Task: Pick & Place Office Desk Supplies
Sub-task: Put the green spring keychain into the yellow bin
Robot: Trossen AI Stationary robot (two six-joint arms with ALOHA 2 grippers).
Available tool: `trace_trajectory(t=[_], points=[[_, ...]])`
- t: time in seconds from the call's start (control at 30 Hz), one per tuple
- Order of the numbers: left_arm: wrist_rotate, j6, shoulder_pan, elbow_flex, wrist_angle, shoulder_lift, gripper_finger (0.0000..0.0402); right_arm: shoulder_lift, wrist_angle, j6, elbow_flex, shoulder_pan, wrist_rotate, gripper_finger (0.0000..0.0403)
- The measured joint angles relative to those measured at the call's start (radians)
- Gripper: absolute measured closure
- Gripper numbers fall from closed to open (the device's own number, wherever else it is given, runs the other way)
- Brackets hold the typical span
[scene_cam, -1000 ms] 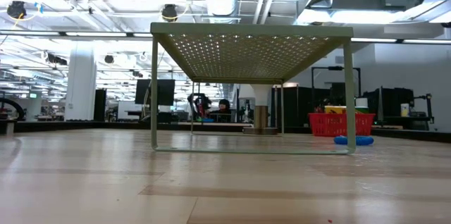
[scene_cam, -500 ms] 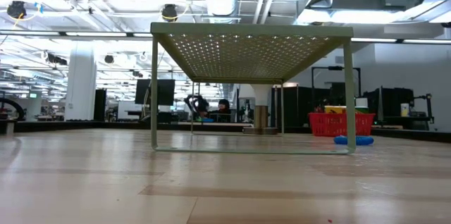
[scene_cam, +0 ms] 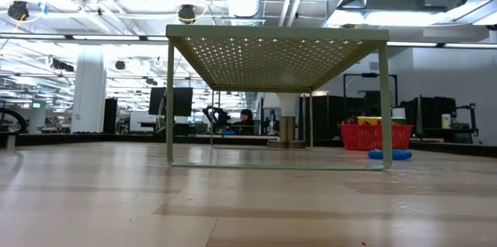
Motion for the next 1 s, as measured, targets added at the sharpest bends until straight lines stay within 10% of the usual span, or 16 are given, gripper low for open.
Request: trace_trajectory(t=[1.0], points=[[-0.027,-0.002,0.000,0.000,0.018,0.000,0.0401,0.000,0.096,-0.185,0.000,0.000,-0.066,0.0233]])
